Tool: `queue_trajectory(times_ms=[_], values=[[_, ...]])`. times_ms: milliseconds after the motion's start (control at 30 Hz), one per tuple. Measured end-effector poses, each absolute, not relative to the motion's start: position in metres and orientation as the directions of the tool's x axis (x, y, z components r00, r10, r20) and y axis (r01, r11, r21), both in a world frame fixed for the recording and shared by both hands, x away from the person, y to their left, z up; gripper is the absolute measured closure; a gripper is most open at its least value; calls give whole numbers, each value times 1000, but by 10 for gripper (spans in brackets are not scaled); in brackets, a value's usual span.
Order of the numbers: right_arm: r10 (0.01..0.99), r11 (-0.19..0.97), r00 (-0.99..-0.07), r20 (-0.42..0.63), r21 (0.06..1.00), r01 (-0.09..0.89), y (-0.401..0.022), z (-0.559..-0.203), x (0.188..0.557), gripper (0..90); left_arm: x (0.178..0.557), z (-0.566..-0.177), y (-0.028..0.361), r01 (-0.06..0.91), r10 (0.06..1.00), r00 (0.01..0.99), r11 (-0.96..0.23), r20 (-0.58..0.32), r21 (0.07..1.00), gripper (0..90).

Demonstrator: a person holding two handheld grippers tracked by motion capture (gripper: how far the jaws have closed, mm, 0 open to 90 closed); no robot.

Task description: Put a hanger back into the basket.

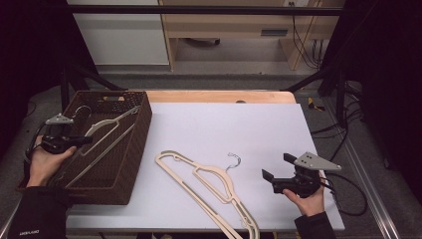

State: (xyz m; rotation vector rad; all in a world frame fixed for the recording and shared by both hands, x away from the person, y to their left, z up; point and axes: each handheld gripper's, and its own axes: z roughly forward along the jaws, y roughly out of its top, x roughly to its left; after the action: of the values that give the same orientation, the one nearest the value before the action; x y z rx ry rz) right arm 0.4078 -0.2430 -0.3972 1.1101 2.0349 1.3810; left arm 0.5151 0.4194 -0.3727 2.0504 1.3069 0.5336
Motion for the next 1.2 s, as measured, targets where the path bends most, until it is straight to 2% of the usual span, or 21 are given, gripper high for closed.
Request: queue_trajectory(times_ms=[167,233,267,300,467,600,633,667,933,967,1200], values=[[809,178,-582,80,911,372,-243,-397,408,56,510,-374,429,652,926,377,-246,-24,717,788],[809,177,-582,82,911,373,-242,-397,408,55,506,-371,432,645,938,348,-233,-8,727,731],[809,176,-582,82,911,374,-242,-397,408,55,503,-369,433,636,940,341,-230,0,736,675],[809,176,-582,83,911,374,-242,-397,408,56,499,-367,435,623,943,334,-217,-4,752,675],[810,178,-581,80,910,374,-242,-397,408,56,480,-355,437,548,948,317,-166,-21,820,566],[810,173,-580,85,911,374,-242,-397,407,55,468,-345,428,496,938,344,-148,-37,856,467],[811,170,-579,84,913,372,-242,-397,407,55,466,-343,424,480,936,350,-141,-41,866,418],[811,170,-579,84,913,372,-242,-397,407,55,463,-341,420,464,933,357,-137,-43,875,418],[811,176,-579,83,909,377,-242,-397,407,52,446,-331,372,334,887,458,-104,-65,937,198],[809,183,-582,82,906,382,-241,-397,407,51,444,-330,365,326,879,472,-110,-61,939,143],[807,186,-586,80,907,379,-240,-397,405,52,431,-331,310,275,813,582,-158,-33,948,83]])
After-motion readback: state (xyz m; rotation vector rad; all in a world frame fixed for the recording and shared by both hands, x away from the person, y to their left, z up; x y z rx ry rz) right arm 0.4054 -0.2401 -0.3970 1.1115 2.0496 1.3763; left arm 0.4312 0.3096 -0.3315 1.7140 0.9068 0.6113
